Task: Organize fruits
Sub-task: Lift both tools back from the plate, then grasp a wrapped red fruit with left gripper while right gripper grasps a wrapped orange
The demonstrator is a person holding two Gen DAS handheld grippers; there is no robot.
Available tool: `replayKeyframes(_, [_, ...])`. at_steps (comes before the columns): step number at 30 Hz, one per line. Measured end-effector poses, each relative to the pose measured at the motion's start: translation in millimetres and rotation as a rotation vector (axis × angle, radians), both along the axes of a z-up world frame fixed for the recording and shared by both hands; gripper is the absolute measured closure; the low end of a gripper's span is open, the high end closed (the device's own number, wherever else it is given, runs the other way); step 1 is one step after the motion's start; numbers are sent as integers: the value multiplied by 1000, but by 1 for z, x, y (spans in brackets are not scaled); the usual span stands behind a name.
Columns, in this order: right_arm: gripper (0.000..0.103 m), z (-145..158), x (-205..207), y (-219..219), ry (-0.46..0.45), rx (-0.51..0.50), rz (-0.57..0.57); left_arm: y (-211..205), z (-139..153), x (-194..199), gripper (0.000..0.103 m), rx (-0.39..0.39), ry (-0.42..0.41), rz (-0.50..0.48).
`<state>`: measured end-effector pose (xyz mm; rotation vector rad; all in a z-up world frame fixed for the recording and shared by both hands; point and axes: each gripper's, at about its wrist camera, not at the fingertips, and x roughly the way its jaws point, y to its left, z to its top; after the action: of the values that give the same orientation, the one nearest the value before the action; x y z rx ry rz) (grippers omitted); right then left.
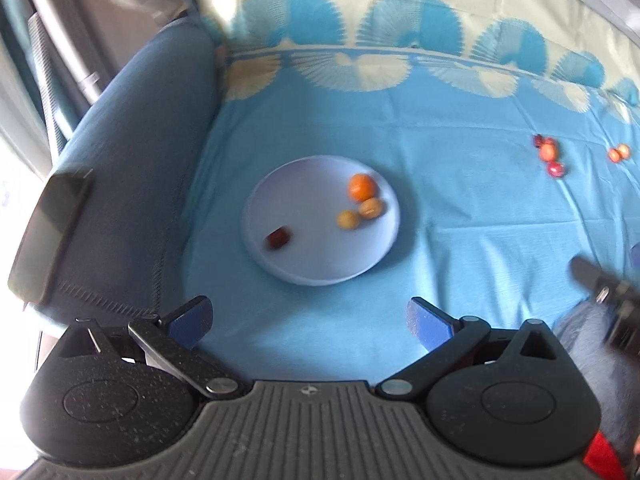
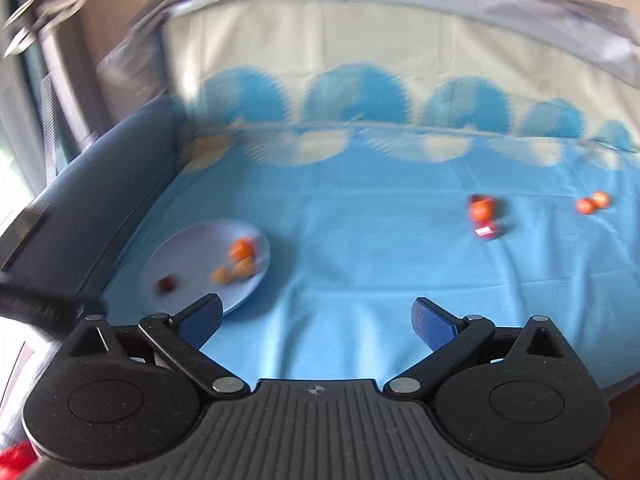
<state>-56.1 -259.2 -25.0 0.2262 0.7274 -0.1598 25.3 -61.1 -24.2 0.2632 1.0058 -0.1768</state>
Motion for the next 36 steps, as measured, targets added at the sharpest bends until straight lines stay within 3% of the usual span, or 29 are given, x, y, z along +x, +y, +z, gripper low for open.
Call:
replayKeyframes(6, [2,5,-12,-110,-73,-72,-241,-100,2,18,0,-31,-25,-140])
replayKeyframes(11, [1,-7,-15,-221,-125,-110,-433,-203,-20,35,0,-84,-25,-231])
replayKeyframes(16, [1,-46,3,-340,-160,-177,-616,-305,-65,64,0,-121,-6,-283])
replayKeyframes(20, [1,-95,38,-433,-118,-181,-727,-365,-106,90,0,-134,-6,-284])
replayKeyframes(25, [1,-160,92,-509,-39,-203,-718,-415,-155,123,0,-119,-4,-284])
replayKeyframes(28, [1,-193,123,-538,15,-184,-694,-424,-178,140,0,-117,23,-273])
replayKeyframes(33, [2,-233,164,-554,82,-172,-597,-427,-210,155,0,-70,66,-296])
replayKeyframes(36, [1,-239,173,-563,44,-164,-619,-420,-211,153,0,-94,42,-311])
